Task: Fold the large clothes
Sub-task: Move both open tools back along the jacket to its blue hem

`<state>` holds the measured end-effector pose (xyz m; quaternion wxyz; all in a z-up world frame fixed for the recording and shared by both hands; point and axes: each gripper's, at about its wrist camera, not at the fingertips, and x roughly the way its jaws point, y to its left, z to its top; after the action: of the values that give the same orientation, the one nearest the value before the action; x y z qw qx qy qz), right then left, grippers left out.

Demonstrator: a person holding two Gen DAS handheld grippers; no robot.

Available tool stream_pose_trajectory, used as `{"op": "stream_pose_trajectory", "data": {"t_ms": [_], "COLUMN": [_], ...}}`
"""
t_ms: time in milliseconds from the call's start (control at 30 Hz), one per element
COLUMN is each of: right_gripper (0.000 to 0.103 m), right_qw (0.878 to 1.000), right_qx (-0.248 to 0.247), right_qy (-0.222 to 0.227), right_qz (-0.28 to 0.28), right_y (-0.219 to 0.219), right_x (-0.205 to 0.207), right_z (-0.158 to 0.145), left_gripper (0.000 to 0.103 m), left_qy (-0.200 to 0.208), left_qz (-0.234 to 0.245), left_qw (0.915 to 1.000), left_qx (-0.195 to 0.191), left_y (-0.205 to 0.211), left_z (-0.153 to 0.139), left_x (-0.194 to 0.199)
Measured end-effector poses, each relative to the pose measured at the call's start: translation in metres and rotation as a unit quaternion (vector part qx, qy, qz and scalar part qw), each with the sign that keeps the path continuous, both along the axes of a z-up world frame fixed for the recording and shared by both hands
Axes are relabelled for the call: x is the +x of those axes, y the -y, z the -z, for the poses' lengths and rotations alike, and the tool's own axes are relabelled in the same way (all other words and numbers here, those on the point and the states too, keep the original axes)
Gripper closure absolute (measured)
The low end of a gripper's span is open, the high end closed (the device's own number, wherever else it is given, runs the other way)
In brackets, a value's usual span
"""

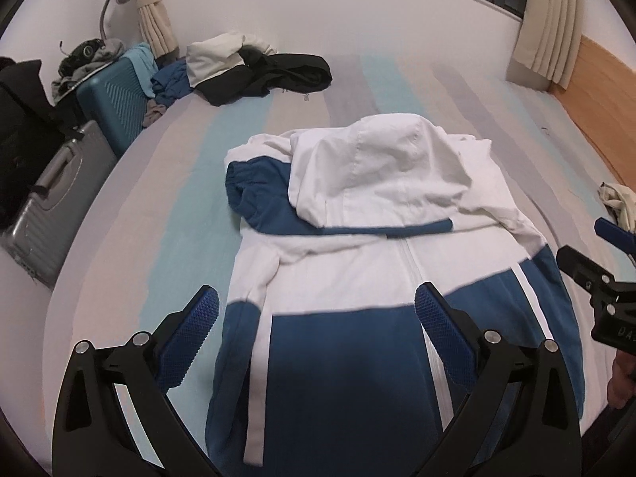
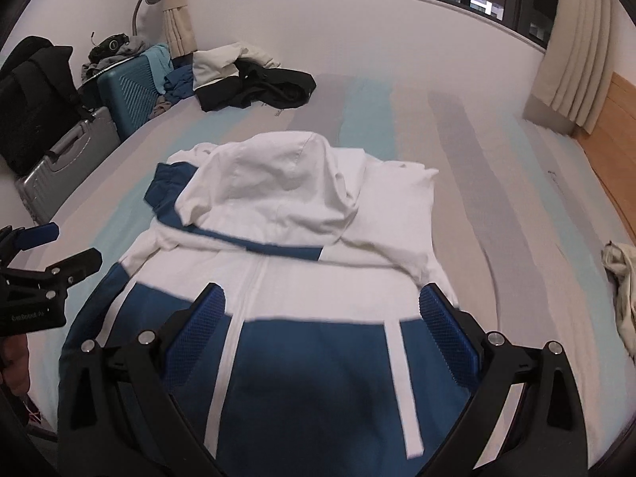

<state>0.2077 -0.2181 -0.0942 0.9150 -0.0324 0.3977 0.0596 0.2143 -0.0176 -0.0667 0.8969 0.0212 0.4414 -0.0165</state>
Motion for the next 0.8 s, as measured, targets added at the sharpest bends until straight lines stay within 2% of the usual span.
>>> {"op": "stream_pose_trajectory", "data": {"t_ms": [300,800], "right_gripper": [0.009,0.009], "right_qw": [1.0,1.0], "right_qx": [-0.004,-0.008], "right_qy": [0.004,0.018], "right_qz": [0.006,0.016], "right_y": [0.004,0.004], "right_x": [-0.047,-0.123], "right_z": [0.001,-0.022], "left_gripper": [0.006,0.006], "left_qy": [0.003,0.005], "left_qz": [-0.003,0.002], "left_qw": [1.0,1.0], "left_qx": [-0.002,0.008], "left_y": [-0.001,-0.007], "left_z": [0.001,-0.008], "left_x": [-0.046,-0.131]}}
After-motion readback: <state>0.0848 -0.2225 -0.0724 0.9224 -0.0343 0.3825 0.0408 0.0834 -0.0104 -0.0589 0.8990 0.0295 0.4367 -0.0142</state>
